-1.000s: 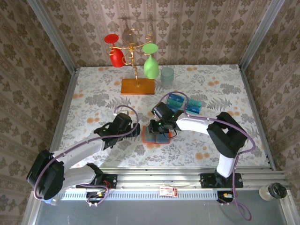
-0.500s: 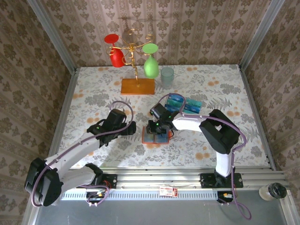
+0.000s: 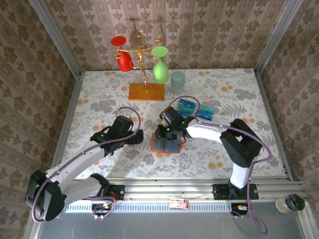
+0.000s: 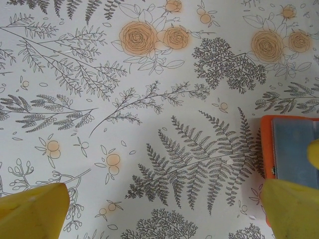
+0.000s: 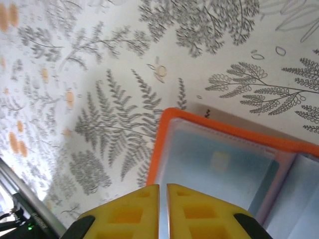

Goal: Put the credit cards into the card holder
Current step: Pick up the credit card from the storage box.

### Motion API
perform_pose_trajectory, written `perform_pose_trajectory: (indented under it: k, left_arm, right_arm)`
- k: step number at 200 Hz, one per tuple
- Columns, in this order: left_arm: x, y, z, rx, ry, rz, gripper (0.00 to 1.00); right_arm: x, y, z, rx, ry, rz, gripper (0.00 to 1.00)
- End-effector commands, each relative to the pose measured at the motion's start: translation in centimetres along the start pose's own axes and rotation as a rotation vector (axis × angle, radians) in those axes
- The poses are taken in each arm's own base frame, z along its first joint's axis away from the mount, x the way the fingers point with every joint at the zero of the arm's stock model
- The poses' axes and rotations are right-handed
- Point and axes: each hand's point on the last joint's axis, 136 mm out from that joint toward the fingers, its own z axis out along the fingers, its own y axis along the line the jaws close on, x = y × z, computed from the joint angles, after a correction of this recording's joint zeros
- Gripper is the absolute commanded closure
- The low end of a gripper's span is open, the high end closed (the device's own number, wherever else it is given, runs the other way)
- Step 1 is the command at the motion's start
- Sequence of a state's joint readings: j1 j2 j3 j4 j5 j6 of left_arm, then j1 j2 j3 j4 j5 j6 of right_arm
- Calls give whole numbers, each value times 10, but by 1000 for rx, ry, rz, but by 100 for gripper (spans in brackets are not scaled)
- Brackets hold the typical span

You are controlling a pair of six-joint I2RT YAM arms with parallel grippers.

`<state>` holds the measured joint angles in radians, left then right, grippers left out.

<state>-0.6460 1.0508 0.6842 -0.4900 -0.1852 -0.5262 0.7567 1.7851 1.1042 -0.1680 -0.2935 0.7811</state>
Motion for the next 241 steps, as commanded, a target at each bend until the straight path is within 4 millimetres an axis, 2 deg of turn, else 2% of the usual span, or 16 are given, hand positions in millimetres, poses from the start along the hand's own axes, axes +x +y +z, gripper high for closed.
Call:
perform_pose_trajectory:
  k: [1,39,78,108,133,160,176,200,241]
  left_arm:
    - [-8,-2,-10,14,-19,2,0]
    - [-9,-1,-17,28,-40,2,0]
    - [-9,-3,-21,49,-53,-7,0]
    - [-8,-5,-21,62,-40,2,0]
    - [-10,-7,-22,74,-56,14,0]
    - [-11,-10,-21,87,-50,18,0]
    - [-12,-13,-20,91,-43,21,0]
    - [-11,-14,-14,92,-31,3,0]
    - [-12,-21,-10,130,-39,-42,0]
  right_arm:
    - [-13,15,-30,12,-49,-40,86]
    - [-27,14,-67,56,-93,-56,79]
    - [-46,3,-105,119,-137,-72,65]
    - [-50,-23,-131,229,-127,-92,51]
    - [-55,-55,-145,353,-106,-138,38]
    - [-57,-94,-154,500,-67,-182,36]
    - [-60,-110,-160,588,-48,-222,36]
    - [-65,-122,-165,680,-10,-301,37]
    - [-69,-139,-154,757,34,-371,43]
